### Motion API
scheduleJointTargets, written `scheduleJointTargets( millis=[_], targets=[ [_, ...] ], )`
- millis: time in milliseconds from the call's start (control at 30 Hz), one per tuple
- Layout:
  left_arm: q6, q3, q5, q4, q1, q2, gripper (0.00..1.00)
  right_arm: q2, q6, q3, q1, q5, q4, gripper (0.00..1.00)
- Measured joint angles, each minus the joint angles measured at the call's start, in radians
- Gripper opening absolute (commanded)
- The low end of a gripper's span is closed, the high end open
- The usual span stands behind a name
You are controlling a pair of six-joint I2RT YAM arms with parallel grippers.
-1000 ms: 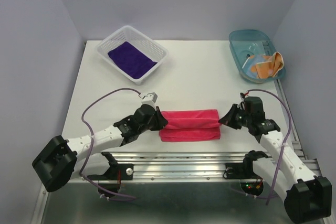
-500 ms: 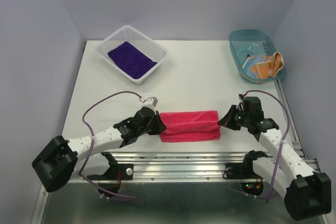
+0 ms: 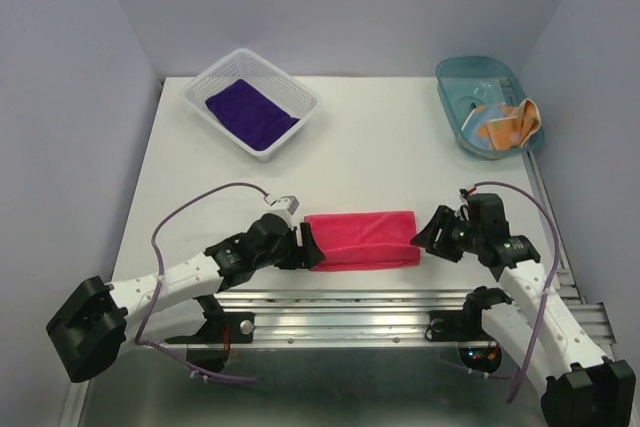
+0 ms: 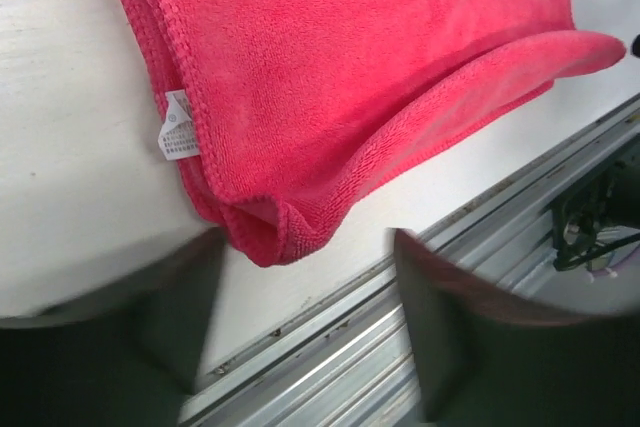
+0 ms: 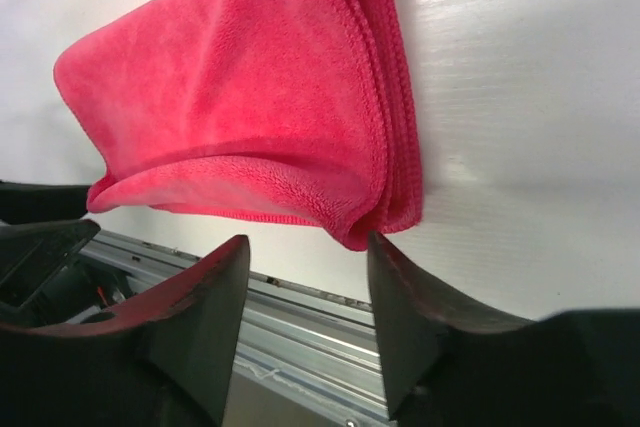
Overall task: Fold and stack the towels
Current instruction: Fold the towel, then neatly place the folded towel into the bin
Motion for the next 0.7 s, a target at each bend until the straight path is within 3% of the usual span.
scheduleJointTargets(
  millis=[67,167,400,667,700],
  targets=[
    [-0.01,-0.006,0.006,-0.026,-0.004,-0.05,0.99,-0.035,0.0,0.0,0.0,-0.012,-0.018,0.74],
    [-0.014,-0.006,0.002,-0.072,-0.005,-0.114,0.99,-0.048,-0.002,0.0,0.0,-0.018,-0.032,1.0],
    [-0.057,0.008,-0.09,-0.156,-0.005,-0.153,0.99,-0.04,-0.015,0.01,0.0,-0.005,-0.035,1.0],
    [-0.069,0.127,-0.177,-0.175,-0.005,0.106,0.98,0.056,-0.049,0.058,0.0,0.051,0.009,1.0],
    [-0.066,0.14,-0.18,-0.17,-0.005,0.133,0.92,0.066,-0.051,0.058,0.0,0.051,0.015,1.0]
  ],
)
